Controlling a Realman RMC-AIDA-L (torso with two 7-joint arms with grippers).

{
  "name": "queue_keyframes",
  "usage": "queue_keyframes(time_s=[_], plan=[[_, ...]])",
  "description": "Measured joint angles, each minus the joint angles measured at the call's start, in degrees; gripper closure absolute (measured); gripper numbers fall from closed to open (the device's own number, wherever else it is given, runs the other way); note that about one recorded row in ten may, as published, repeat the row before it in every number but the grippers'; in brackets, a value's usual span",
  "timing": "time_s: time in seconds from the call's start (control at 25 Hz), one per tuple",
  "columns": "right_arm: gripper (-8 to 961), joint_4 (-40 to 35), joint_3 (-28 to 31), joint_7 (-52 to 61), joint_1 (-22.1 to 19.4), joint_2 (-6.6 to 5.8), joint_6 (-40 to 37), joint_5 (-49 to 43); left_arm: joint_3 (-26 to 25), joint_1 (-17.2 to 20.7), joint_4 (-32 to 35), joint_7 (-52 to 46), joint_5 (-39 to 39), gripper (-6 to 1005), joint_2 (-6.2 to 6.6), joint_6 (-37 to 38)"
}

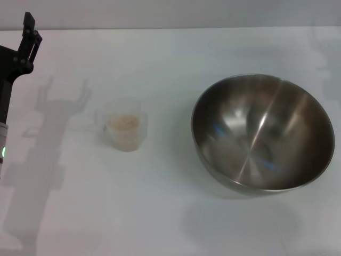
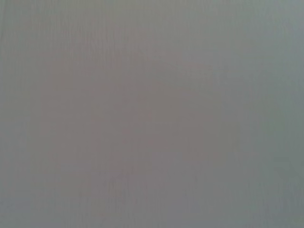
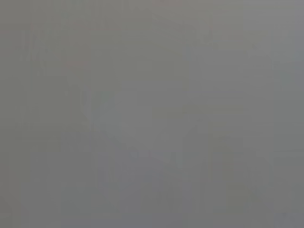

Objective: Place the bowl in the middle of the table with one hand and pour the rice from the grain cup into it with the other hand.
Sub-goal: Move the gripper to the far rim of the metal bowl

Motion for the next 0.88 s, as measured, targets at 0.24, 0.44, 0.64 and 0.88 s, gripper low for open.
queue_keyframes(time_s=[0.24, 0.44, 0.64, 0.88], plan=[[290, -14.6, 1.9, 0.1, -2.7, 1.02, 19.3, -3.1, -0.4, 0.1, 0.2, 0.0, 0.0, 147, 0.00, 0.0], [291, -25.5, 2.7, 0.1, -3.9, 1.68, 36.1, -2.9, -0.6, 0.4, 0.2, 0.0, 0.0, 148, -0.01, -0.2], [291, -36.1, 3.3, 0.1, -4.3, 1.89, 53.7, -2.8, -2.0, 0.5, 0.2, 0.0, -0.1, 147, -0.09, -0.8], [292, -47.8, 4.2, -2.1, -2.9, 1.84, 76.9, -2.8, -3.8, 0.6, 0.4, -2.6, -0.2, 147, -0.03, -0.9]])
